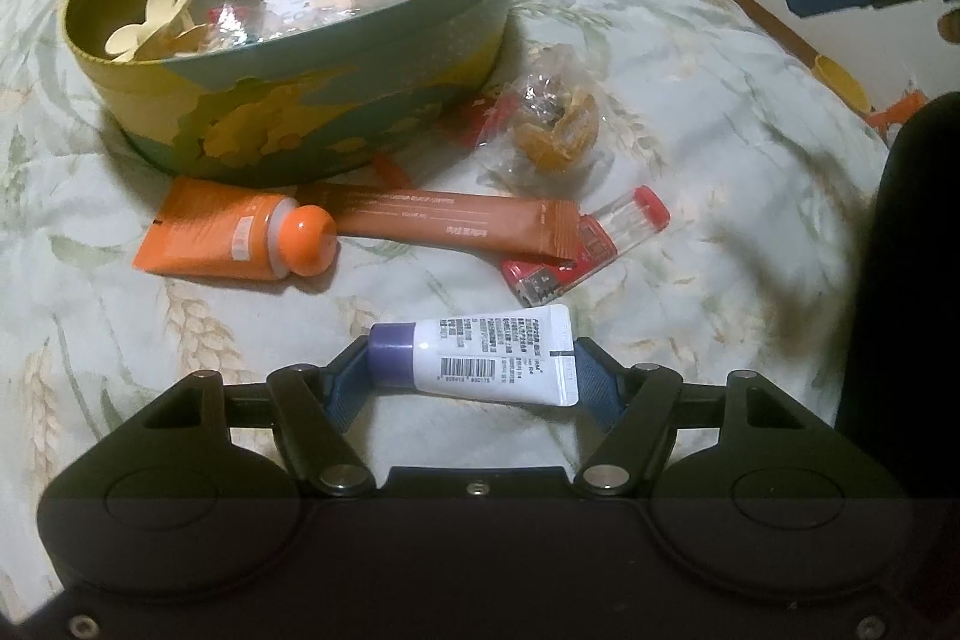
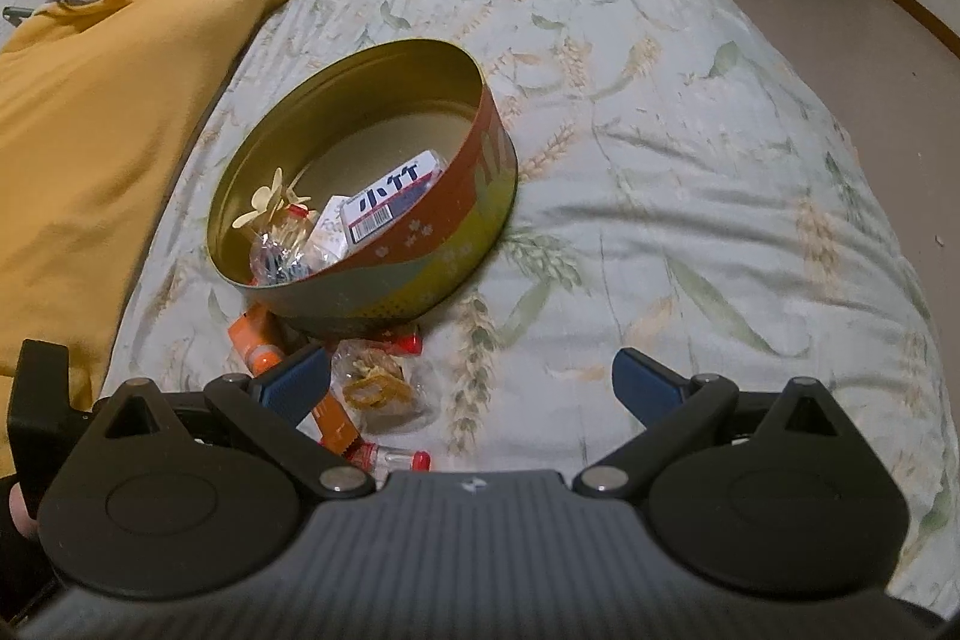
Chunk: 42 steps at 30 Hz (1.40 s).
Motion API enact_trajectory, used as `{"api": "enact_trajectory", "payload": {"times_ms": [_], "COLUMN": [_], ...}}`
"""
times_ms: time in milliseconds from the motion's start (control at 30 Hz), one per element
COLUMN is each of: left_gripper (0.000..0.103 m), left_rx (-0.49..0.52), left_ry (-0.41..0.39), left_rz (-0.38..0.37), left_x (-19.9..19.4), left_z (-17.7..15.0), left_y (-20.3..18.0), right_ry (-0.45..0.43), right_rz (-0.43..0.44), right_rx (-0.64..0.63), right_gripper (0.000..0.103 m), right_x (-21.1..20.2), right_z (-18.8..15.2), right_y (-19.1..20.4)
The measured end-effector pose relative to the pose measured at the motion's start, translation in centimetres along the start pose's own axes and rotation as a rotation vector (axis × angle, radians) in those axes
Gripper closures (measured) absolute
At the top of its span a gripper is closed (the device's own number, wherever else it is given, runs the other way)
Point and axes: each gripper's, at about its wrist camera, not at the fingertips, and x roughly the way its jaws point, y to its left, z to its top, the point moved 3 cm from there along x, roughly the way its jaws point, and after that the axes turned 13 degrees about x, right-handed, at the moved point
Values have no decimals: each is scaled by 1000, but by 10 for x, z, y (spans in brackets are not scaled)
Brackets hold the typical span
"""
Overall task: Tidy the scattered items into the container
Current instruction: 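Close the left gripper on the white purple-capped tube, then lift the white tube and carry it over the tin with the left gripper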
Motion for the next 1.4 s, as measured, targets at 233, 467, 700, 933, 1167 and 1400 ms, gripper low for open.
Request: {"api": "enact_trajectory", "payload": {"times_ms": [233,467,700,933,1167,1400], "left_gripper": [36,36,36,36,36,36], "left_rx": [-52,-125,-207,-196,-201,-179], "left_ry": [-1,-37,-84,-149,-202,-252], "left_rz": [0,40,116,183,214,242], "left_x": [-9,-26,-48,-74,-97,-121], "left_z": [-3,-5,-7,-2,8,25], "left_y": [1,5,21,24,31,38], "right_ry": [-5,-9,-6,2,11,5], "right_rz": [-8,-1,-22,-9,-9,-5], "right_rx": [-8,-31,-66,-113,-105,-82], "right_gripper": [0,0,0,0,0,0], "right_x": [1,6,13,18,21,21], "right_z": [-5,-11,-22,-28,-30,-30], "right_y": [-2,-2,-3,2,1,-2]}}
